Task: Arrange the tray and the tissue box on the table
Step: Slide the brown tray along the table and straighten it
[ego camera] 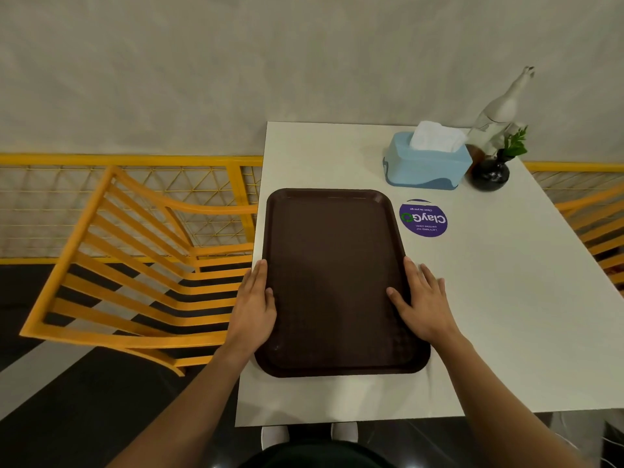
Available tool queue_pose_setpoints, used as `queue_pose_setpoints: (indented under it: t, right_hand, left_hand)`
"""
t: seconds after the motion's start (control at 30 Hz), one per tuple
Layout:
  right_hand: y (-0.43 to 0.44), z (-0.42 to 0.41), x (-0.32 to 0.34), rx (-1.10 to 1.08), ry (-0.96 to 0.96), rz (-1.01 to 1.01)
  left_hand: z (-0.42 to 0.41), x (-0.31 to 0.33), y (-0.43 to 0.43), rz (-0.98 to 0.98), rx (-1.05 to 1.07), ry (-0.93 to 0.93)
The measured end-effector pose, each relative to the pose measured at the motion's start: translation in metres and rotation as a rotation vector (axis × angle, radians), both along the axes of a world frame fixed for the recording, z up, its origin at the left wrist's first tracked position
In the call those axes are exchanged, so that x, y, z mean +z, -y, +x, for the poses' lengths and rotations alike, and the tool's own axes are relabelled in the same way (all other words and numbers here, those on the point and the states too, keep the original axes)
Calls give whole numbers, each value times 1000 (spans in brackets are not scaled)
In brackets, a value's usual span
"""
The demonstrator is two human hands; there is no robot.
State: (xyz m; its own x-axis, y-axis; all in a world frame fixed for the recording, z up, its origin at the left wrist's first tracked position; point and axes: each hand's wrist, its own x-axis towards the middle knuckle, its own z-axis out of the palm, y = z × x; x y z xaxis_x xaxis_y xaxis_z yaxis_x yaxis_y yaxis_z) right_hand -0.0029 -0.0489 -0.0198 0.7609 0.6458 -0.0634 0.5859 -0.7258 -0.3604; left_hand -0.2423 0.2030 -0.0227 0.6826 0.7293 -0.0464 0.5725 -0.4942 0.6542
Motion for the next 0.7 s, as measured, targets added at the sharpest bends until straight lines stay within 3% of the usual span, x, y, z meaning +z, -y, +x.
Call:
queue_pose_setpoints:
  t: [0.47, 0.7]
  right_hand:
    - [3, -5, 9, -11, -14, -26]
    - [3, -5, 12, -39, -61, 30]
  left_hand:
    - [1, 2, 4, 6, -24, -5]
    - [-3, 11, 1, -116, -24, 22]
